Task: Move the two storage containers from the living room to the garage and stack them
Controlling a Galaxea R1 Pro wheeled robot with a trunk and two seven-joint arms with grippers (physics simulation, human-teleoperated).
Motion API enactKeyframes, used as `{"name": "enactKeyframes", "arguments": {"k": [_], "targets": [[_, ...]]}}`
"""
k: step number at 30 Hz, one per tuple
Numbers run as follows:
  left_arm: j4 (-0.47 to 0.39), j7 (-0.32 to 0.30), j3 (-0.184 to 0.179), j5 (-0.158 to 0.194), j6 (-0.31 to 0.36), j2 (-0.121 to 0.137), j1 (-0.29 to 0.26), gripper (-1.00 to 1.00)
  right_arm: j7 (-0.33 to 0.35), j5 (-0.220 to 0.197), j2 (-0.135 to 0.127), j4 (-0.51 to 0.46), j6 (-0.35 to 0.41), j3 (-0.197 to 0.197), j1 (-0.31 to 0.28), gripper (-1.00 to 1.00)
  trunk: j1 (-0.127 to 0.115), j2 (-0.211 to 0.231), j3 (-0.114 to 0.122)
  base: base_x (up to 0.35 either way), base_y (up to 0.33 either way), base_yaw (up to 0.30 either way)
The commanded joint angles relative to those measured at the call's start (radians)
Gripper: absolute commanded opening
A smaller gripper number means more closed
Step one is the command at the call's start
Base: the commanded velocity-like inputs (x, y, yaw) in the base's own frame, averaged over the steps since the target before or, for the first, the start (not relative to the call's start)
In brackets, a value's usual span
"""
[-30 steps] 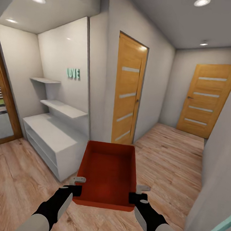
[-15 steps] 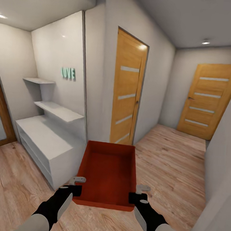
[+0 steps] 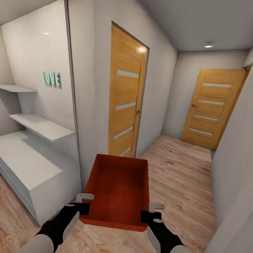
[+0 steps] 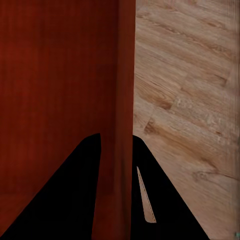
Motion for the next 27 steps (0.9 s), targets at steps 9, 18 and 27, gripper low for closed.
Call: {"name": "enactKeyframes", "arguments": {"k": [9,18,27], "targets": [[-0.004,0.048,0.019,-0.019,0.008,0.004,0.0,-1.0,-0.01,0.001,-0.016,-0.002,0.005,-0.01,0.0,-1.0,0.001,-0.001,0.0,0.323,0.0,-0.239],[-0.004,0.048,0.019,-0.019,0.008,0.004,0.0,-1.0,-0.01,0.001,-0.016,-0.002,0.005,-0.012,0.0,-1.0,0.001,-0.001,0.0,0.323,0.0,-0.239],[-0.004,0.048,0.019,-0.019,0.008,0.004,0.0,-1.0,-0.01,0.001,-0.018,-0.002,0.005,-0.012,0.0,-1.0,0.001,-0.001,0.0,0.323,0.0,-0.239]]}}
